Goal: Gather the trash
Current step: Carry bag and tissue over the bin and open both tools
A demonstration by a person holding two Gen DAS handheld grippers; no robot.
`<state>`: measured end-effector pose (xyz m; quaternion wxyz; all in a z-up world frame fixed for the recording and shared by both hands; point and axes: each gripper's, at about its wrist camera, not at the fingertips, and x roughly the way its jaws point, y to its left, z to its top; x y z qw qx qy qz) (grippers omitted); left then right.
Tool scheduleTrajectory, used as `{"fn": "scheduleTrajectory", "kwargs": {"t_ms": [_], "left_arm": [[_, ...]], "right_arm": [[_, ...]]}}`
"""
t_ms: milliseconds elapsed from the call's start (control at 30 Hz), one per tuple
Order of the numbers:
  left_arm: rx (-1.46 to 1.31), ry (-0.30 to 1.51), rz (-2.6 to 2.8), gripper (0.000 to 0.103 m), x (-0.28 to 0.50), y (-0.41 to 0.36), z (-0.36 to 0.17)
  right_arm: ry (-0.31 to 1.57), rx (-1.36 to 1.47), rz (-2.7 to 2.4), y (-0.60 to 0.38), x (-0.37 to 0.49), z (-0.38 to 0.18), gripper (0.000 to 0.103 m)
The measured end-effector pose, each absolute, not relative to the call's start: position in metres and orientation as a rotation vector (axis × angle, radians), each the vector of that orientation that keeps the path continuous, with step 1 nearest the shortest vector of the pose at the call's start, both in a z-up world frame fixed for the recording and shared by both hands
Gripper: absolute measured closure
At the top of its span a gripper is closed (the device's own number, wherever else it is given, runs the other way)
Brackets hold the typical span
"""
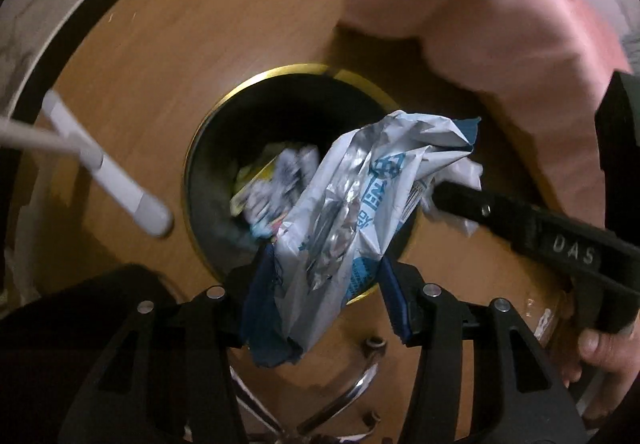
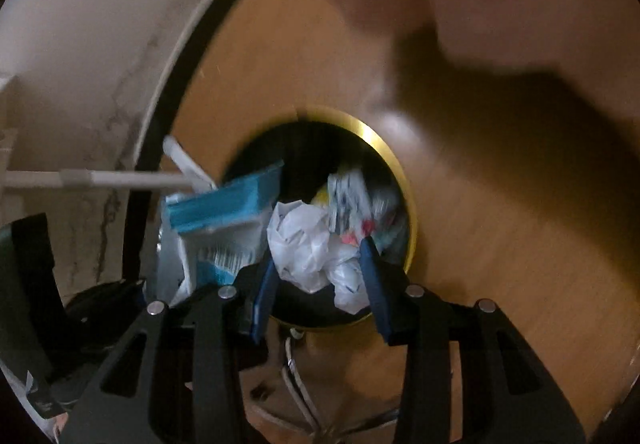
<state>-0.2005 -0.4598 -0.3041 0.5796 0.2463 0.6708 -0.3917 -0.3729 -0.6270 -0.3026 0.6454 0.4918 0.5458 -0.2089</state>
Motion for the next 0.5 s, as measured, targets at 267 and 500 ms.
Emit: {"fn": "scheduleTrajectory", "kwargs": {"t_ms": [267, 500], "left_arm": [[0.515, 1.67, -0.879, 0.053, -0.191, -0.459, -0.331], [0.516, 1.685, -0.876, 0.009, -0.199, -0.475, -0.334]], "right_arm": [[1.266, 1.16, -0.483, -0.629, -0.368, -0.318, 0.063], [1.229, 1.185, -0.511, -0.637, -0.373, -0.324, 0.014]]}}
